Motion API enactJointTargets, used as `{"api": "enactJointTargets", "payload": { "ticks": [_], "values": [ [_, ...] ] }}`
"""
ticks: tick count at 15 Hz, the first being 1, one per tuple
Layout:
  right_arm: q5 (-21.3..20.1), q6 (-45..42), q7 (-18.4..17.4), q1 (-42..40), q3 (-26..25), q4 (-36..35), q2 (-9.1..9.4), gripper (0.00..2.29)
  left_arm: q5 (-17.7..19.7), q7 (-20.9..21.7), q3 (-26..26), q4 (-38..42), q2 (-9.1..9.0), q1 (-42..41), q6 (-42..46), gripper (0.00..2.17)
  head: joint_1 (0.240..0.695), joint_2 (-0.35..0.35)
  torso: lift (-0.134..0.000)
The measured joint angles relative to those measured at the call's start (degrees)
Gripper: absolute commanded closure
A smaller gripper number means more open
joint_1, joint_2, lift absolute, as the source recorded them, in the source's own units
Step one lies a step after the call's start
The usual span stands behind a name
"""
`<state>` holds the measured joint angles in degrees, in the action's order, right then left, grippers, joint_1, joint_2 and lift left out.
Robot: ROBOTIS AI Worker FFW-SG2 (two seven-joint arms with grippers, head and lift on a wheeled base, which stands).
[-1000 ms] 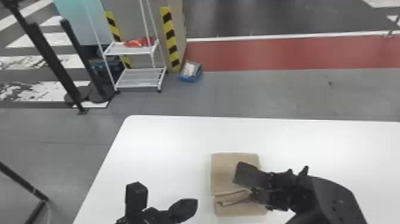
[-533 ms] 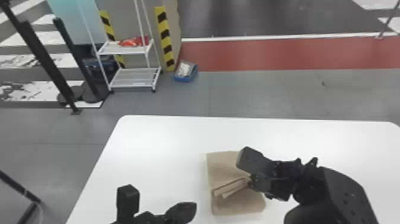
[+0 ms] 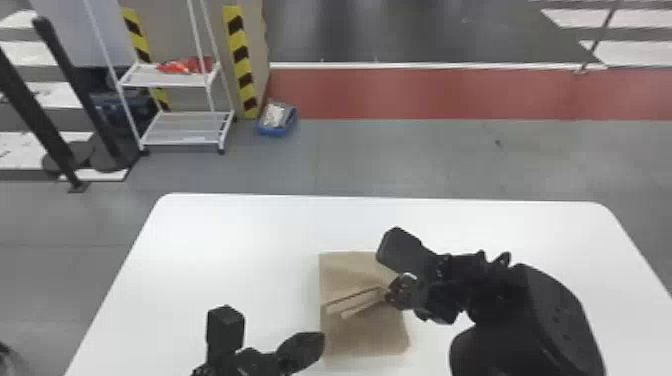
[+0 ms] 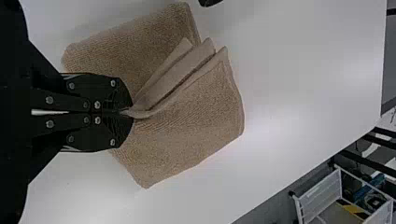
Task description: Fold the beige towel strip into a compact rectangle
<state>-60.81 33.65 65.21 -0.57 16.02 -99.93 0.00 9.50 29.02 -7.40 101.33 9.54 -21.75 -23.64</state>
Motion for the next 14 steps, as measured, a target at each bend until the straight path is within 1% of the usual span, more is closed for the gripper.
{"api": "enactJointTargets", "payload": {
  "ticks": [3,6,11,14],
  "values": [
    [0.64,-0.25,0.43,0.11,-0.58,-0.17,0.00,1.43,-1.44,-2.43,-1.86,-6.75,-0.26,4.27,2.48,1.69,0.695,0.008,0.000],
    [0.70,-0.55,0.62,0.49,-0.21,-0.17,0.00,1.43,-3.00,-3.77,-3.27,-11.85,-0.63,6.80,3.92,1.71,0.695,0.013,0.000],
    [0.79,-0.40,1.20,0.91,0.06,-0.31,0.00,1.43,-3.45,-3.98,-3.92,-13.29,-0.91,7.28,5.01,1.71,0.695,0.011,0.000],
    [1.02,0.13,3.76,-0.37,0.34,-3.88,0.00,1.43,-3.52,-3.88,-3.99,-12.87,-0.92,7.26,4.89,1.71,0.695,0.018,0.000]
  ]
}}
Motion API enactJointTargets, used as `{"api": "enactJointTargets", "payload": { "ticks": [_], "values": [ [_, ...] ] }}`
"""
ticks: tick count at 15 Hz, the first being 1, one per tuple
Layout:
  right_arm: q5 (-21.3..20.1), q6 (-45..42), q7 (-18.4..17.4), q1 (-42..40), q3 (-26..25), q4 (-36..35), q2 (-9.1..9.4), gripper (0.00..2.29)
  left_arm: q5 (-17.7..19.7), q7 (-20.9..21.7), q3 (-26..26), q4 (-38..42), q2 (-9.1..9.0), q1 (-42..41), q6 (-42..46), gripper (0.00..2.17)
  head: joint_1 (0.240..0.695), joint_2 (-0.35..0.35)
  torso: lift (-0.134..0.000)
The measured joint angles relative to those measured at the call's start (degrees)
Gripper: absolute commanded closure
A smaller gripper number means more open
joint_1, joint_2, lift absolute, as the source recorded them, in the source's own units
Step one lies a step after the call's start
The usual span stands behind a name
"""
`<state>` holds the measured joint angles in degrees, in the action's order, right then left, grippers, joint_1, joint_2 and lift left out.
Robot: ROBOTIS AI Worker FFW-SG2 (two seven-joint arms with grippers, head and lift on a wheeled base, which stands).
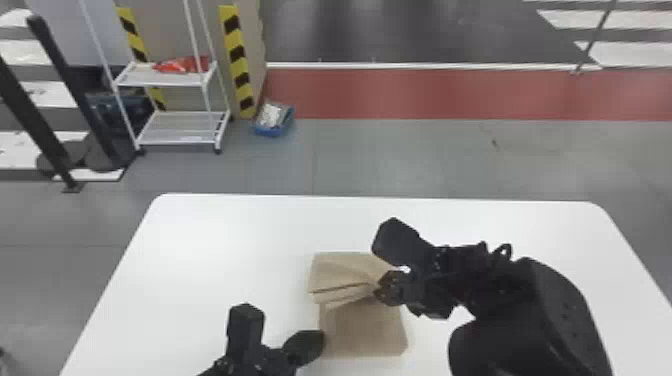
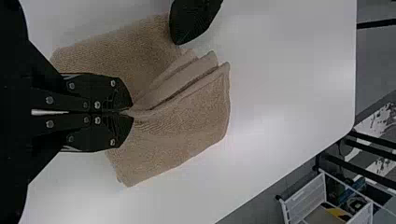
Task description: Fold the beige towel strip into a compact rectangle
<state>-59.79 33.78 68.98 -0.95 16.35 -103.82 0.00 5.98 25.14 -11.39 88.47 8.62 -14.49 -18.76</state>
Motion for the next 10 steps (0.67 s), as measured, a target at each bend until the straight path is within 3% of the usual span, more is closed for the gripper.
{"api": "enactJointTargets", "payload": {
  "ticks": [5,10],
  "values": [
    [-0.30,-0.04,2.26,-4.18,1.58,-4.35,-0.17,1.43,0.00,-0.18,-0.22,0.16,-0.01,-0.10,0.12,1.71,0.695,0.043,0.000],
    [-1.49,-3.52,0.96,-5.24,1.46,0.71,-1.70,1.43,-0.09,-0.60,-0.54,0.84,0.08,-0.60,0.05,1.71,0.695,0.023,0.000]
  ]
}}
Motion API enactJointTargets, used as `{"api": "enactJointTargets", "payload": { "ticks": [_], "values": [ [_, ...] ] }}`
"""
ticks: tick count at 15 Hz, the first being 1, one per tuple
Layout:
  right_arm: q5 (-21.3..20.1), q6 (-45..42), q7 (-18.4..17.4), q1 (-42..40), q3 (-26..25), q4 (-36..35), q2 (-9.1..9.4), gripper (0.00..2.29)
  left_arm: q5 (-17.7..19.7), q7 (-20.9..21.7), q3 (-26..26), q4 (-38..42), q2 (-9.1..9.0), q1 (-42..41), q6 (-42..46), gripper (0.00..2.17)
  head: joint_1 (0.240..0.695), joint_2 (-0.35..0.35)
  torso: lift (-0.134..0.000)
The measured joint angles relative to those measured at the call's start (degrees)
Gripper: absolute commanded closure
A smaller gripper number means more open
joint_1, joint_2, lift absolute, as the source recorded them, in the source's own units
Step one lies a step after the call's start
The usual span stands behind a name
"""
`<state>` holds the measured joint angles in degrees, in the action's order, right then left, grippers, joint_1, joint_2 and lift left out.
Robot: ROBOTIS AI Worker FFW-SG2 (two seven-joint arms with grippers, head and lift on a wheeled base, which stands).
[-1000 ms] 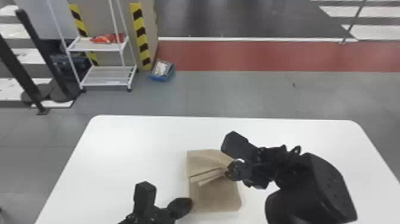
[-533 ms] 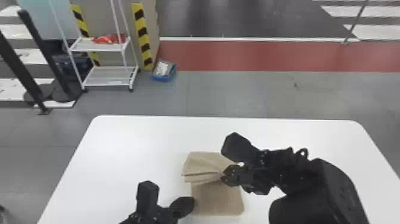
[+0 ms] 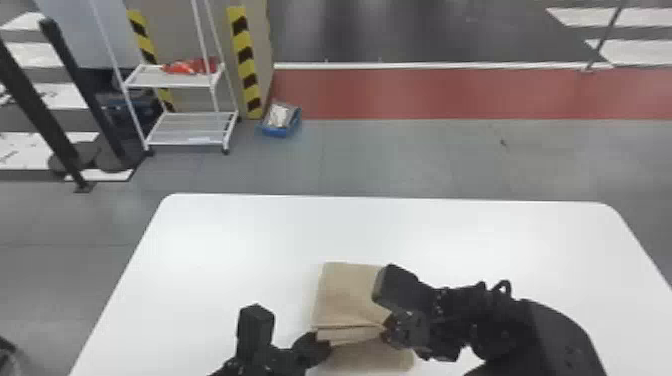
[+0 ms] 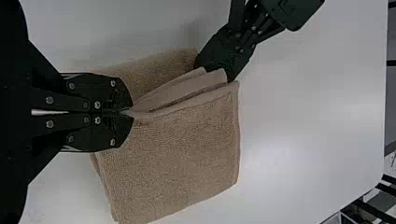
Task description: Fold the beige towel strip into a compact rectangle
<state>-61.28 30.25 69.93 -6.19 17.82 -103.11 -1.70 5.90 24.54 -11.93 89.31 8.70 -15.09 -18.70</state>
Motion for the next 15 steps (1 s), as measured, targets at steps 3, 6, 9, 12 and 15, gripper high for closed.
{"api": "enactJointTargets", "payload": {
  "ticks": [3,6,9,12,15],
  "values": [
    [0.10,-0.74,-0.13,-0.16,-0.56,-0.09,-0.06,1.43,0.37,0.45,-0.47,0.89,0.00,-0.68,-0.41,1.71,0.695,0.006,0.000],
    [0.11,-0.76,-0.14,-0.14,-0.92,-0.57,-0.06,1.43,1.95,1.87,-0.80,3.06,0.03,-1.54,-1.80,1.71,0.695,-0.013,0.000],
    [0.11,-0.79,-0.25,0.13,-0.83,-0.68,-0.01,1.43,3.52,2.08,-1.56,4.28,0.01,-1.51,-4.04,1.71,0.695,-0.032,0.000],
    [0.15,-0.93,-0.28,0.61,-0.29,-0.69,0.23,1.43,3.32,1.34,-2.49,2.63,-0.38,0.04,-4.67,1.71,0.695,-0.032,0.000],
    [0.62,-1.15,0.34,0.97,0.00,-0.87,0.28,1.43,2.67,-0.02,-2.77,2.17,-0.53,0.46,-4.80,1.71,0.695,-0.023,0.000]
  ]
}}
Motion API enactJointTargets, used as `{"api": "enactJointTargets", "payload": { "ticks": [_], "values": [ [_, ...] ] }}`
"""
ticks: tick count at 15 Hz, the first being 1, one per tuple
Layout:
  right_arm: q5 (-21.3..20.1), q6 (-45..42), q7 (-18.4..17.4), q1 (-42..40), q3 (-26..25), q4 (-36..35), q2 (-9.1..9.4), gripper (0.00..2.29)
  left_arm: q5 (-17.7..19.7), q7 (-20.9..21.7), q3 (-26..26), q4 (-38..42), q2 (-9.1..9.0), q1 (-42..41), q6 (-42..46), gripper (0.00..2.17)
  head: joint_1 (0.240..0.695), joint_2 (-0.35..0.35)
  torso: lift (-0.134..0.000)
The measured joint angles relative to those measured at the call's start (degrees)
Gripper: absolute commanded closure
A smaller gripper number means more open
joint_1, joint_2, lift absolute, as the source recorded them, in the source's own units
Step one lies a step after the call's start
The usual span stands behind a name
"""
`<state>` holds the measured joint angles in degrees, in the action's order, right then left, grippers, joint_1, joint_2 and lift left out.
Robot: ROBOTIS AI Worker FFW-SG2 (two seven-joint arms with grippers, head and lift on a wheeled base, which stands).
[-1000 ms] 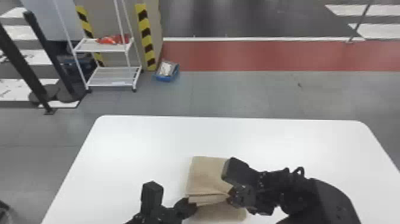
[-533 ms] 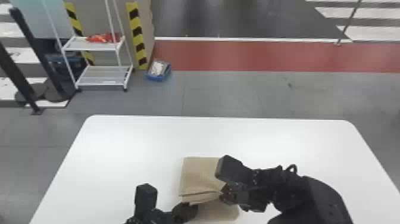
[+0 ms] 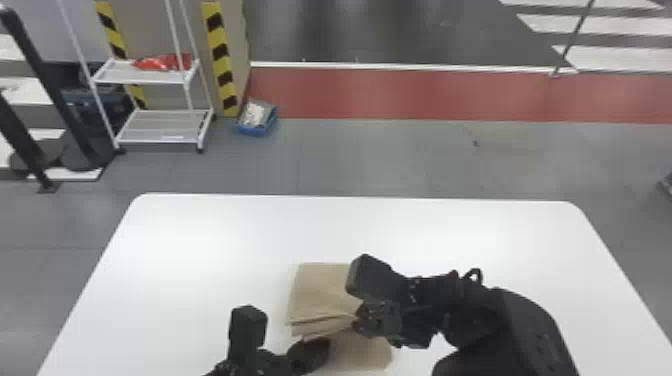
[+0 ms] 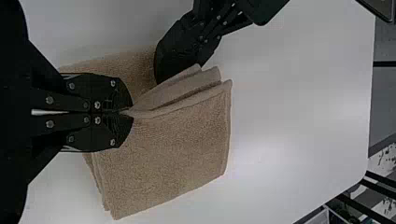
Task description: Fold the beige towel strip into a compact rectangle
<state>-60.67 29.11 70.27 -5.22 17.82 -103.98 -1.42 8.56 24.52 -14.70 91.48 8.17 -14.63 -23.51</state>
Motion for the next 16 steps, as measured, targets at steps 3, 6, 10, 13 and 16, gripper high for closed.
{"api": "enactJointTargets", "payload": {
  "ticks": [3,6,10,13,16],
  "values": [
    [0.39,-0.93,0.66,0.03,-0.28,-0.94,-0.21,1.43,-1.75,-1.87,-1.28,-1.04,-0.12,0.67,-0.01,1.71,0.695,-0.019,0.000],
    [0.86,-2.81,2.80,-0.34,-1.00,-1.46,-0.41,1.43,-3.25,-3.72,-2.60,-3.04,-0.52,1.70,0.28,1.71,0.695,-0.021,0.000],
    [0.93,-5.02,5.27,-1.08,-1.21,-1.42,-0.69,1.43,-3.79,-4.39,-2.87,-3.90,-0.79,2.06,0.52,1.71,0.695,-0.017,0.000],
    [0.07,-5.09,5.21,-1.19,-1.17,-0.60,-1.59,1.43,-3.84,-4.57,-2.88,-3.68,-0.74,2.05,0.52,1.71,0.695,-0.030,0.000],
    [-0.66,-4.77,4.90,-1.21,-2.15,0.37,-2.91,1.43,-3.93,-4.60,-2.90,-3.43,-0.64,1.93,0.52,1.71,0.695,-0.058,0.000]
  ]
}}
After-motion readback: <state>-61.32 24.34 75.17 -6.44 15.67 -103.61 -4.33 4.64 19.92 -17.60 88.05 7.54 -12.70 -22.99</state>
